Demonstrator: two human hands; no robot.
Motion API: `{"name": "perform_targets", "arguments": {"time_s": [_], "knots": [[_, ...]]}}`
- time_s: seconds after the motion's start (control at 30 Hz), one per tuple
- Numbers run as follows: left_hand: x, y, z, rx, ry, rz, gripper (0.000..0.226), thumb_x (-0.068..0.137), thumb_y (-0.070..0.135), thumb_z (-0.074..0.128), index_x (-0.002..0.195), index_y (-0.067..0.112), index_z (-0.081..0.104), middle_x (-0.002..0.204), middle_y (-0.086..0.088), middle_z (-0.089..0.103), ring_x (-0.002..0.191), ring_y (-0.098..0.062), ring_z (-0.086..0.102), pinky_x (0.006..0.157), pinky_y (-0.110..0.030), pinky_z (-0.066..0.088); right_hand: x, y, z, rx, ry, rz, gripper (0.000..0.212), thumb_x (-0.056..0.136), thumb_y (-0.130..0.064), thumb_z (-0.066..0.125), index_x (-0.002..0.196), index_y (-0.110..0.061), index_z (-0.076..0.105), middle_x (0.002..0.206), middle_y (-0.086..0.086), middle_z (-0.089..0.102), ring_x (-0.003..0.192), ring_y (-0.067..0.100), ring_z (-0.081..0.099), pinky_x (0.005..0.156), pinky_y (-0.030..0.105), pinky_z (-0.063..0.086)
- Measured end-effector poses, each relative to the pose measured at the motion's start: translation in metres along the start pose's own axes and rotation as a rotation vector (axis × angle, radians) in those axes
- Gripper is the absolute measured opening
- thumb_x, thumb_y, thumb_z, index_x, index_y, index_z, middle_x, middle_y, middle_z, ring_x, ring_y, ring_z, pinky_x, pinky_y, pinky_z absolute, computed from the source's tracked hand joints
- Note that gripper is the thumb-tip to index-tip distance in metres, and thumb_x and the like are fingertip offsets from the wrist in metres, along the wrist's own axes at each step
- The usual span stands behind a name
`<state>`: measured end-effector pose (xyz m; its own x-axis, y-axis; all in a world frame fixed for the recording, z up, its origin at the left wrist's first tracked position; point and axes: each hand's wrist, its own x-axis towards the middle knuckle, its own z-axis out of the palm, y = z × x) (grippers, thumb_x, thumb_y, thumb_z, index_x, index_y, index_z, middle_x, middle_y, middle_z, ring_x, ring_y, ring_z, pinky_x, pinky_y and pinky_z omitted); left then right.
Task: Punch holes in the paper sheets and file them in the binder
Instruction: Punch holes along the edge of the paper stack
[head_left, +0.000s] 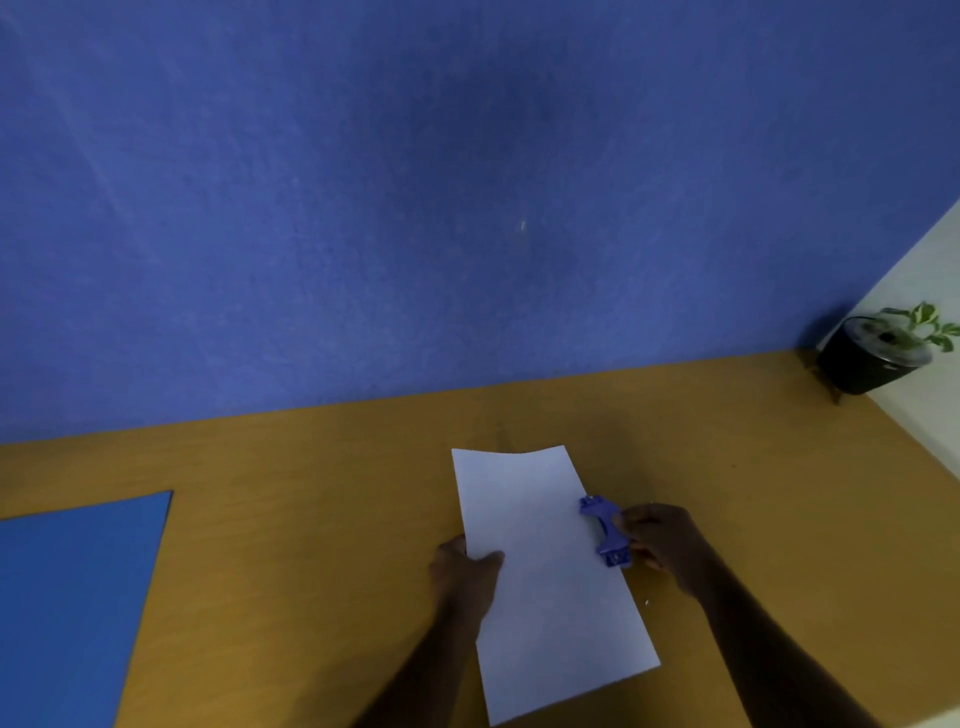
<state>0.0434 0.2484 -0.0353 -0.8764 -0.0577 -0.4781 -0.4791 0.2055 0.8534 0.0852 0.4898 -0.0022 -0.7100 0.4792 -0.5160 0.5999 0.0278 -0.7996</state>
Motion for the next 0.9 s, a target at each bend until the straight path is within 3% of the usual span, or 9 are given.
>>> {"name": "perform_targets", "arguments": {"time_s": [0.17, 0.33, 0.57, 0.8, 0.9], "knots": [[0.003, -0.002, -0.001, 0.0, -0.01, 0.011, 0.046, 0.073, 0.004, 0.08, 0.115, -0.005, 0.064, 0.117, -0.02, 0.067, 0.103, -0.033, 0.065, 0.081, -0.032, 0.048, 0.0, 0.001, 0.0, -0.037, -0.003, -0.004, 0.015, 0.082, -0.009, 0.072, 0.088, 0.003, 0.067, 0.07, 0.015, 0.057, 0.063, 0.021, 0.047, 0.053, 0.024, 0.035], [0.005, -0.003, 0.0, 0.02, -0.023, -0.015, 0.053, 0.074, 0.01, 0.08, 0.122, -0.003, 0.06, 0.122, -0.019, 0.064, 0.109, -0.034, 0.062, 0.089, -0.038, 0.051, 0.006, 0.005, 0.0, -0.136, 0.089, -0.029, 0.016, 0.08, -0.013, 0.076, 0.068, -0.012, 0.065, 0.065, 0.008, 0.061, 0.055, 0.017, 0.049, 0.053, 0.023, 0.035], [0.008, -0.008, 0.003, 0.027, -0.029, -0.042, 0.06, 0.076, 0.013, 0.079, 0.129, 0.0, 0.054, 0.129, -0.018, 0.058, 0.115, -0.035, 0.057, 0.097, -0.046, 0.05, 0.009, 0.004, 0.0, -0.212, 0.115, -0.014, 0.014, 0.078, -0.008, 0.076, 0.067, -0.01, 0.068, 0.073, 0.012, 0.068, 0.07, 0.026, 0.059, 0.071, 0.035, 0.044], [0.012, -0.013, 0.003, 0.06, -0.028, -0.021, 0.059, 0.074, 0.016, 0.08, 0.126, 0.0, 0.058, 0.125, -0.015, 0.062, 0.112, -0.033, 0.06, 0.097, -0.046, 0.05, 0.02, 0.013, 0.005, -0.427, 0.172, -0.035, 0.023, 0.078, -0.022, 0.077, 0.064, -0.014, 0.062, 0.075, 0.011, 0.066, 0.073, 0.028, 0.06, 0.07, 0.032, 0.044], [0.014, -0.014, 0.003, 0.086, -0.018, -0.015, 0.058, 0.073, 0.016, 0.081, 0.125, 0.0, 0.059, 0.125, -0.014, 0.063, 0.111, -0.033, 0.061, 0.097, -0.045, 0.05, 0.023, 0.013, 0.005, -0.503, 0.186, -0.039, 0.028, 0.077, -0.03, 0.078, 0.073, -0.005, 0.068, 0.08, 0.015, 0.07, 0.076, 0.031, 0.063, 0.072, 0.034, 0.047]]}}
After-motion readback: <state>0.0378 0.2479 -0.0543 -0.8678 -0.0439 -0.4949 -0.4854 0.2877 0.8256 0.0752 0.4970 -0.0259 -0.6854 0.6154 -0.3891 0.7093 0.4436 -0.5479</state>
